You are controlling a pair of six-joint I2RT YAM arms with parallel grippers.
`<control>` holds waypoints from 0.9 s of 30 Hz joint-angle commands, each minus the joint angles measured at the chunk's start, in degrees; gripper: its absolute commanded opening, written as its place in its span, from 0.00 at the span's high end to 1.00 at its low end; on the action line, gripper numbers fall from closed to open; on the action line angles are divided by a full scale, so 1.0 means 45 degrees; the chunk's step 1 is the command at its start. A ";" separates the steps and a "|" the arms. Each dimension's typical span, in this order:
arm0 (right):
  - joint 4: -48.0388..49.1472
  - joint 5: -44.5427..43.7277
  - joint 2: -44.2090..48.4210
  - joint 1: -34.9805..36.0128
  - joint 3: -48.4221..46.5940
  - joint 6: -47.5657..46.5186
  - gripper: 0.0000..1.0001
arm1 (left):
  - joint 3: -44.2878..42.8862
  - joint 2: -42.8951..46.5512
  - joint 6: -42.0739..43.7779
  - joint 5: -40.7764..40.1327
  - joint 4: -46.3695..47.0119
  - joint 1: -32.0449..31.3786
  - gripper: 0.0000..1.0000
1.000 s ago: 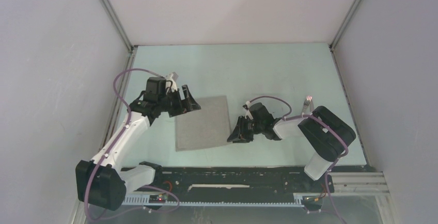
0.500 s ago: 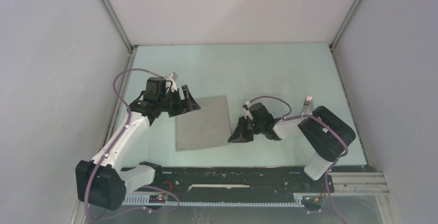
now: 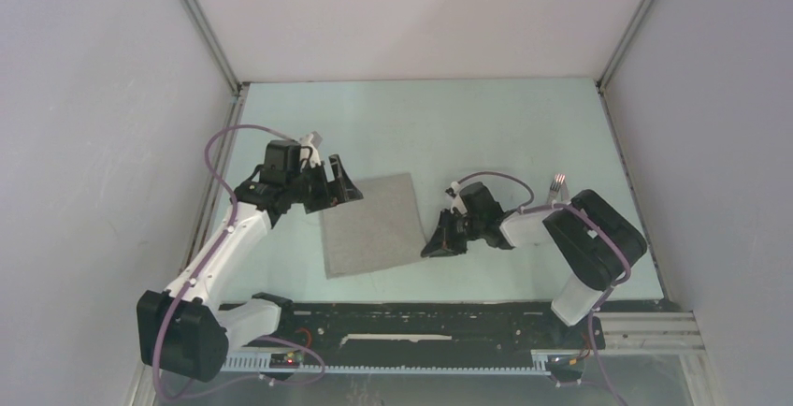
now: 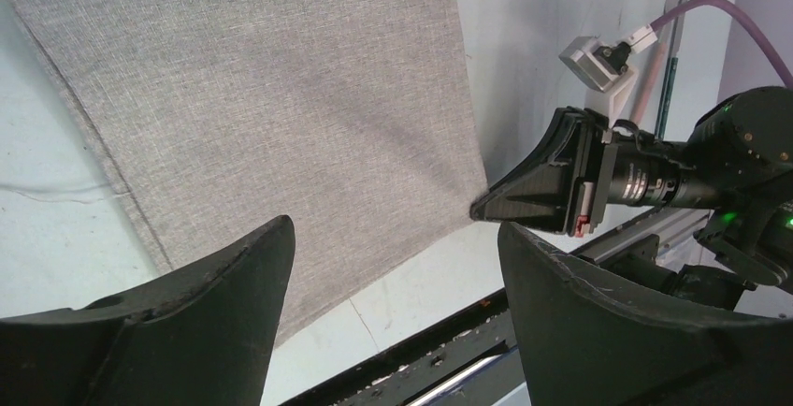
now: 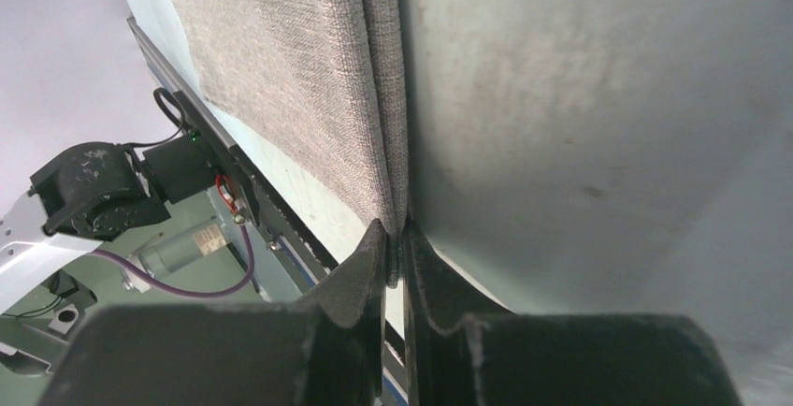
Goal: Fold the napkin into a case and place the utensils inside
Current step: Move the lower triangle-folded napkin to the center of the board.
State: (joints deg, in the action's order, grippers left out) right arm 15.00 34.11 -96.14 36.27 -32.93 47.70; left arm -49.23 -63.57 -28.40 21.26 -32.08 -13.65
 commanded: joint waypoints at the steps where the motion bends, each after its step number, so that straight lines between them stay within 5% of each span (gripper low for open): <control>1: -0.0734 0.1142 0.0204 -0.0946 0.0110 -0.1250 0.94 | -0.0349 0.0192 0.0286 0.0019 0.0055 -0.0092 0.14; 9: -0.3463 0.2790 0.0060 -0.3406 -0.0348 -0.3759 0.94 | -0.0329 -0.0072 0.0305 0.0025 0.0196 -0.0184 0.13; 27: -0.4500 0.2384 0.0010 -0.4285 -0.1276 -0.4354 0.93 | 0.1480 -0.0673 -0.1108 -0.0799 0.2310 -0.0445 0.16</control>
State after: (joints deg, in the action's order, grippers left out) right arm -3.51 45.32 -96.14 17.54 -36.77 30.26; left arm -41.60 -65.60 -32.08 19.14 -25.80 -15.42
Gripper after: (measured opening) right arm 0.138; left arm 0.843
